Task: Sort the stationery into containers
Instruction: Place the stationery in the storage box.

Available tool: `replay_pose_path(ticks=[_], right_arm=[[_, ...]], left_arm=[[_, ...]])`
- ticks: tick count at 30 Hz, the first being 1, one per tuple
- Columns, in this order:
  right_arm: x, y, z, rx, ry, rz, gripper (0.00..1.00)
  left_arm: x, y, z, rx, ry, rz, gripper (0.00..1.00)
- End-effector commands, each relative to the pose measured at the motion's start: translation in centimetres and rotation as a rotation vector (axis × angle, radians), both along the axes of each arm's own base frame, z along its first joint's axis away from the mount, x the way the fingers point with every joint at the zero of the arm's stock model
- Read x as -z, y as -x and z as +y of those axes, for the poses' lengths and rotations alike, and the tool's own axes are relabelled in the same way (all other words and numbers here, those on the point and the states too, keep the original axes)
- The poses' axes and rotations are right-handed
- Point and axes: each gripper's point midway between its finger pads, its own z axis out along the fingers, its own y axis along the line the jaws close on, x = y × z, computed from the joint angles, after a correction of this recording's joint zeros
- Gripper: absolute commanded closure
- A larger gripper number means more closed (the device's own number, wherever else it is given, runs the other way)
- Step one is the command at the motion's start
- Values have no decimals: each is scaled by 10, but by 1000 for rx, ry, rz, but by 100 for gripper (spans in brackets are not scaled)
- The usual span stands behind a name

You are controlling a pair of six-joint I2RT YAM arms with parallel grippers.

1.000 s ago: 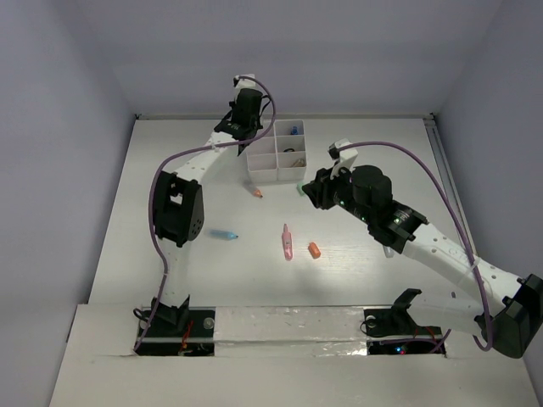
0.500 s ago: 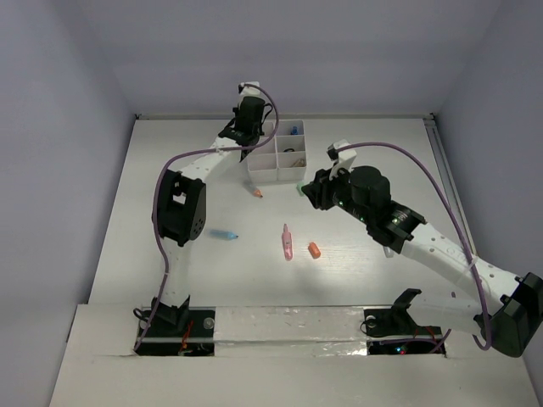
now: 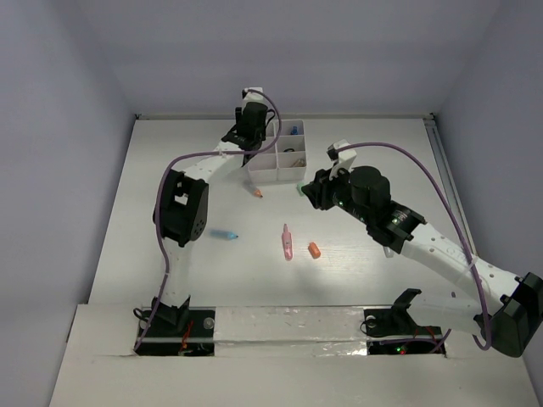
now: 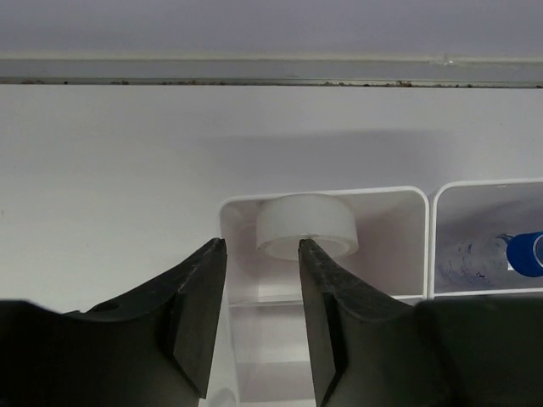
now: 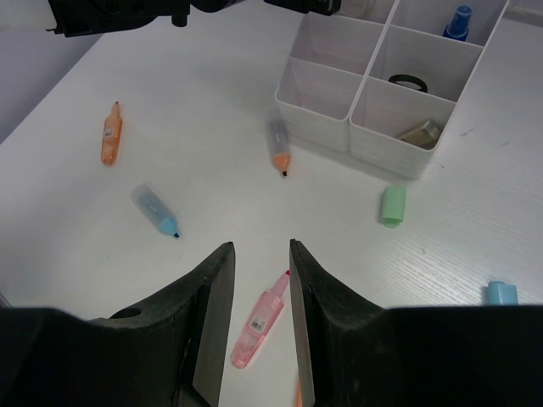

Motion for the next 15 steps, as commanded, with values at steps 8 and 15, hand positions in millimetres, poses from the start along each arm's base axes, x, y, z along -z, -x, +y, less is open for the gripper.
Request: replay_pose_path(ticks=[8,15], right_arm=[[-13,-11,-3,35,-29,-46,63],[-9,-13,-7,59,-17,-37,68]], left_arm=[[-89,13,-7,16,71,-190,47],[-184,62,-3,91,209,-313,46]])
